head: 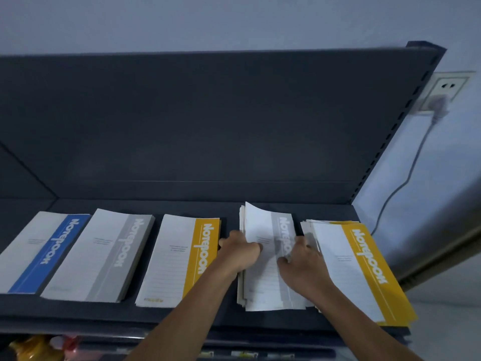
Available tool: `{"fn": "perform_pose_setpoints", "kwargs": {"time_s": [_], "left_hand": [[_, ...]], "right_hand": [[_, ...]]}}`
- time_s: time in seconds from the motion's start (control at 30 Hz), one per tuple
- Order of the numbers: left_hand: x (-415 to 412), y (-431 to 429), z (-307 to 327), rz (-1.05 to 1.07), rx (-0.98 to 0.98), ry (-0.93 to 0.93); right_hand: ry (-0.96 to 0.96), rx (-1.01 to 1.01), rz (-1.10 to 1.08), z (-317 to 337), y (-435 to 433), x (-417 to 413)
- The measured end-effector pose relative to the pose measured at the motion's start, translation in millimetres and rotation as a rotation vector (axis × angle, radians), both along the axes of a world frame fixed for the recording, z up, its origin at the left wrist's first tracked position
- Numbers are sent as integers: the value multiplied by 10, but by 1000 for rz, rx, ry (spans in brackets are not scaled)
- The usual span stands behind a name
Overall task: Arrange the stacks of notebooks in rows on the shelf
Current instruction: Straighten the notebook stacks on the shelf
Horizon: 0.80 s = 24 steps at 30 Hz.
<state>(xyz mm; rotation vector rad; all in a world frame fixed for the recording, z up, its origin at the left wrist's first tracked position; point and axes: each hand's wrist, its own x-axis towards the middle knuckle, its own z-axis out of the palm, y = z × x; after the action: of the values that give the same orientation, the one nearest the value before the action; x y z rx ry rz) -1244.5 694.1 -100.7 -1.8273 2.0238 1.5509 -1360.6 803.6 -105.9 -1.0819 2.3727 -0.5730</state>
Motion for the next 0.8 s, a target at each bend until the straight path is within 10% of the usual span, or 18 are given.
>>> {"fn": "perform_pose_setpoints", "kwargs": {"time_s": [0.4,0.6,0.8], "left_hand": [[163,203,-71,-9,-161,301],[411,260,-31,-3,-316,535],[500,297,99,-37,-342,709]], "right_hand": [[-28,13,-35,95,79,119],[-344,-390,-162,211,172,123],[38,-705,-186,343,290,277]]}}
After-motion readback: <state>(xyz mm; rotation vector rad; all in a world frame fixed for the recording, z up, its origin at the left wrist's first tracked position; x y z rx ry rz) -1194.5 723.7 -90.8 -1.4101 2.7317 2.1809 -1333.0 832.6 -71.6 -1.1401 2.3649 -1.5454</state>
